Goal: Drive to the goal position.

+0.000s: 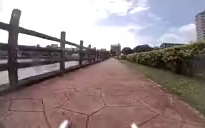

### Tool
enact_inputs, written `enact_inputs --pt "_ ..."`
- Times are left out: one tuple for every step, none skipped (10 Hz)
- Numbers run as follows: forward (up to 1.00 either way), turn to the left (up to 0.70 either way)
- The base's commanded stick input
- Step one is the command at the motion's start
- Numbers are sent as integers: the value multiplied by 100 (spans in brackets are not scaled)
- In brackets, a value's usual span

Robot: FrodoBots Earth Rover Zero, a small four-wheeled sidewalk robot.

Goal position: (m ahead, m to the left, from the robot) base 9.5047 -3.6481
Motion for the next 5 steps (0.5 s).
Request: enact_inputs --pt "100 0" --pt "100 0" --pt "100 0" --pt "100 0" --pt "100 0"
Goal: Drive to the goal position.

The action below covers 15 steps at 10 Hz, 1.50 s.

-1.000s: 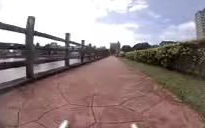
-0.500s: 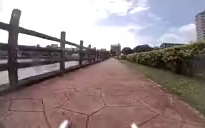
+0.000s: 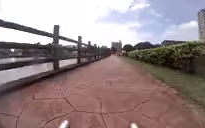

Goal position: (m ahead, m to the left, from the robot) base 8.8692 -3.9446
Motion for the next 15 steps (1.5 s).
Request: enact_inputs --pt "100 0" --pt "100 0" --pt "100 0" --pt "100 0" --pt "100 0" --pt "100 0" --pt "100 0" --pt "100 0" --pt "100 0" --pt "100 0" --pt "100 0" --pt "100 0" --pt "100 0" --pt "100 0" --pt "100 -37"
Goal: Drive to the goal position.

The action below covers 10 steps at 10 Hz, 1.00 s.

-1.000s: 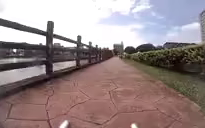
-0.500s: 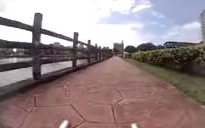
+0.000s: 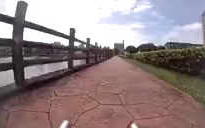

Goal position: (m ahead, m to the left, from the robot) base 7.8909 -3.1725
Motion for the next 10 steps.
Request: enact_inputs --pt "100 -40" --pt "100 -40" --pt "100 -40" --pt "100 -40" --pt "100 0" --pt "100 0" --pt "100 0" --pt "100 0" --pt "100 0" --pt "100 0"
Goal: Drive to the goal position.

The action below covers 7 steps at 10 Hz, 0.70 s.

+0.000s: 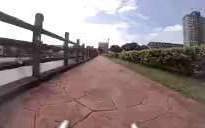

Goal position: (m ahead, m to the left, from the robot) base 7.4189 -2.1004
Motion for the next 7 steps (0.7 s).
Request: enact_inputs --pt "100 0" --pt "100 0" --pt "100 0" --pt "100 0" --pt "100 0" --pt "100 0" --pt "100 0"
